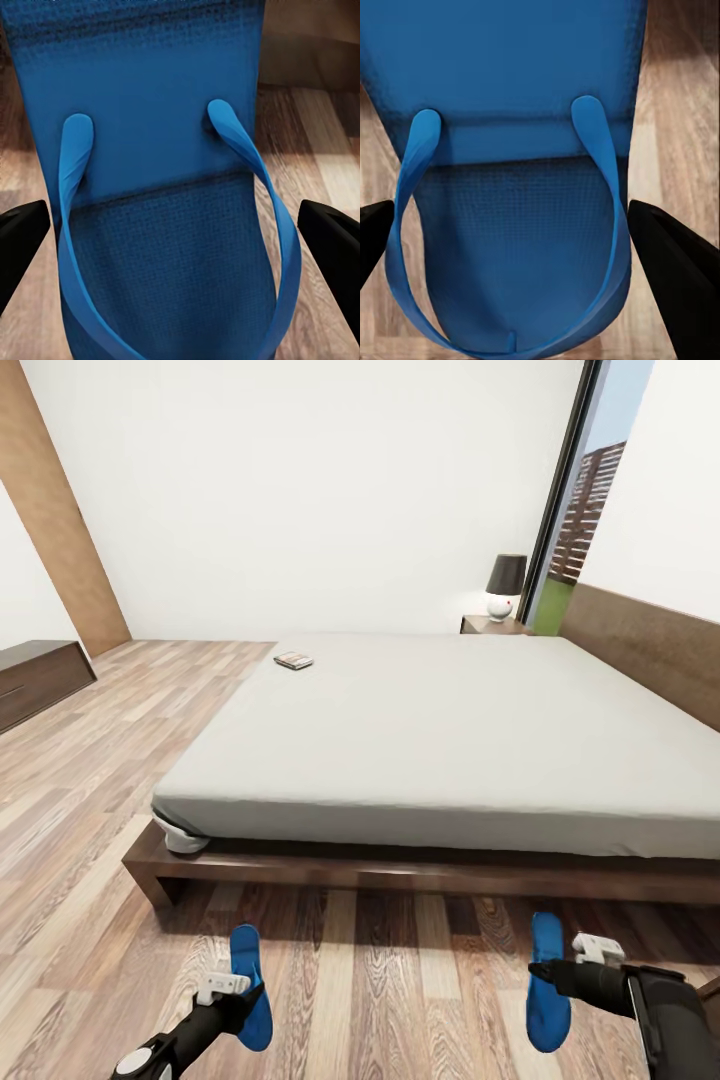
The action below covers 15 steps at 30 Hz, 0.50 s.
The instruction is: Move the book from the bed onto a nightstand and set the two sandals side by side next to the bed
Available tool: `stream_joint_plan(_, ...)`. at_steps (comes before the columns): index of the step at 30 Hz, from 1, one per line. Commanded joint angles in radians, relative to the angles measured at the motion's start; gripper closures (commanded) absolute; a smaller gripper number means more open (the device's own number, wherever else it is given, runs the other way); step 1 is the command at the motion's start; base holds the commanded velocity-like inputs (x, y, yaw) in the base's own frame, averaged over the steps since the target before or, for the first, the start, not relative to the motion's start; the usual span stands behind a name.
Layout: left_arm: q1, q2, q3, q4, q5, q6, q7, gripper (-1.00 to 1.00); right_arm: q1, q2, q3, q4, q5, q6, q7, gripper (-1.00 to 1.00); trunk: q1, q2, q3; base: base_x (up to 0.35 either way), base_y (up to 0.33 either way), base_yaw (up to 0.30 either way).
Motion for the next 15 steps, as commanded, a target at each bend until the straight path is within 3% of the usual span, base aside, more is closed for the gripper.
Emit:
stream_joint_plan(1,-0.001,0.000,0.007,0.000,-0.009,-0.005,-0.006,1.00,-0.001,0.000,-0.002,0.000,0.027,0.012,0.004,1.00,0.000,0.000,-0.001,0.000,0.000,0.000)
stream_joint_plan(3,-0.001,0.003,0.007,-0.010,-0.009,-0.001,-0.008,1.00,-0.002,0.000,-0.002,0.002,0.053,0.045,-0.001,1.00,0.000,0.000,-0.001,0.000,0.000,0.000)
stream_joint_plan(7,-0.001,0.004,0.007,-0.074,-0.011,0.014,-0.009,1.00,-0.003,-0.002,-0.001,0.031,0.065,0.068,-0.004,1.00,0.000,0.000,-0.001,0.000,0.000,0.000)
stream_joint_plan(9,-0.001,0.005,0.007,-0.106,-0.013,0.090,-0.010,1.00,-0.004,-0.002,-0.001,0.046,0.067,0.070,-0.005,1.00,0.000,0.000,-0.001,0.000,0.000,0.000)
stream_joint_plan(11,-0.001,0.006,0.004,-0.188,-0.013,0.238,-0.009,1.00,-0.004,-0.003,-0.001,0.056,0.068,0.071,-0.006,1.00,0.000,0.000,-0.001,0.000,0.000,0.000)
stream_joint_plan(15,-0.001,0.007,0.001,-0.312,-0.017,0.370,-0.008,1.00,-0.005,-0.003,-0.002,0.060,0.068,0.072,-0.006,1.00,0.000,0.000,-0.001,0.000,0.000,0.000)
